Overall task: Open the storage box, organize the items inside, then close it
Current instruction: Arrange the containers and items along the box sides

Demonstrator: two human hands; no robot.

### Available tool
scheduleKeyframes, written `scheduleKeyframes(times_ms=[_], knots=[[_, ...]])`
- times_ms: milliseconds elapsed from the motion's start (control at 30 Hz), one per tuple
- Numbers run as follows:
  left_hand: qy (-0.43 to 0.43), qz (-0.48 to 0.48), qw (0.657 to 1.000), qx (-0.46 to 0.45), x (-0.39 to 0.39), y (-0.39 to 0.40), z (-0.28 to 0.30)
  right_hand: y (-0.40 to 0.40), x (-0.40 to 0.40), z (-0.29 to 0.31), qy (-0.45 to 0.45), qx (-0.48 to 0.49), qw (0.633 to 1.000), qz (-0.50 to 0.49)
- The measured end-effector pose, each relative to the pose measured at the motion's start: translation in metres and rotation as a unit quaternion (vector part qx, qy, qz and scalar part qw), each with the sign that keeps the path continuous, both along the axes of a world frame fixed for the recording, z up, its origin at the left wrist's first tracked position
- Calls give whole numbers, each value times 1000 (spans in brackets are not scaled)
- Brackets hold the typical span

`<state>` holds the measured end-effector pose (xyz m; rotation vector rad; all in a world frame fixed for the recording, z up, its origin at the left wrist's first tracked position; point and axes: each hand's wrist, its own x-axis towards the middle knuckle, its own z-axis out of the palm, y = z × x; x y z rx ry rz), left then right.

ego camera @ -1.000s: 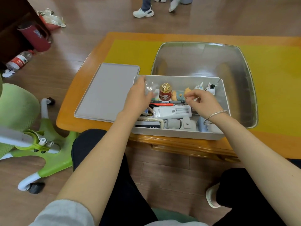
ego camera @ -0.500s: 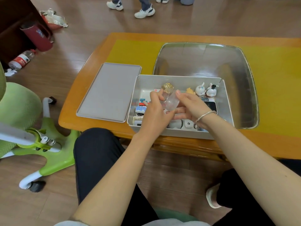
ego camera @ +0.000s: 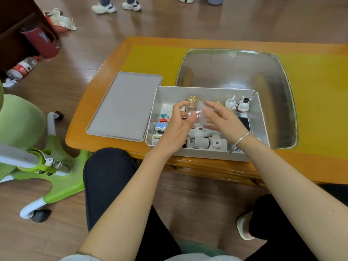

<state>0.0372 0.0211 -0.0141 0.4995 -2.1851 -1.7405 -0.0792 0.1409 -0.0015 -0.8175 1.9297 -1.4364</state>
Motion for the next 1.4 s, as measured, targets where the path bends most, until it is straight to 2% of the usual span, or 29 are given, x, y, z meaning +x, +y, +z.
scheduleKeyframes(times_ms=[133,300,367,500,567,633,767,933,1067,1200,1333,1400], knots=[[1,-20,1000,-24,1,3,0,-8,2,4,-43,75,996,-15],[-8,-17,999,-28,0,0,-1,-5,1,4,-124,19,992,27],[-17,-1,999,-30,-3,-1,0,-4,2,5,-87,4,995,48],[-60,54,996,35,-11,0,0,-5,10,8,107,-12,992,59],[-71,70,994,45,-11,0,-1,-6,12,7,144,1,987,73],[-63,65,995,28,-9,-1,-1,-6,13,6,144,16,987,75],[-44,58,997,29,-9,2,0,-4,10,5,71,40,996,48],[-33,53,998,-2,-14,10,3,-11,12,10,70,84,994,5],[-48,78,996,18,-18,10,7,-13,17,14,94,50,994,-2],[-105,77,990,54,-19,2,11,-11,18,15,175,44,983,41],[-133,49,990,22,-15,-5,14,-3,11,12,193,37,976,93],[-150,36,988,17,-14,-7,14,0,9,11,241,45,963,112]])
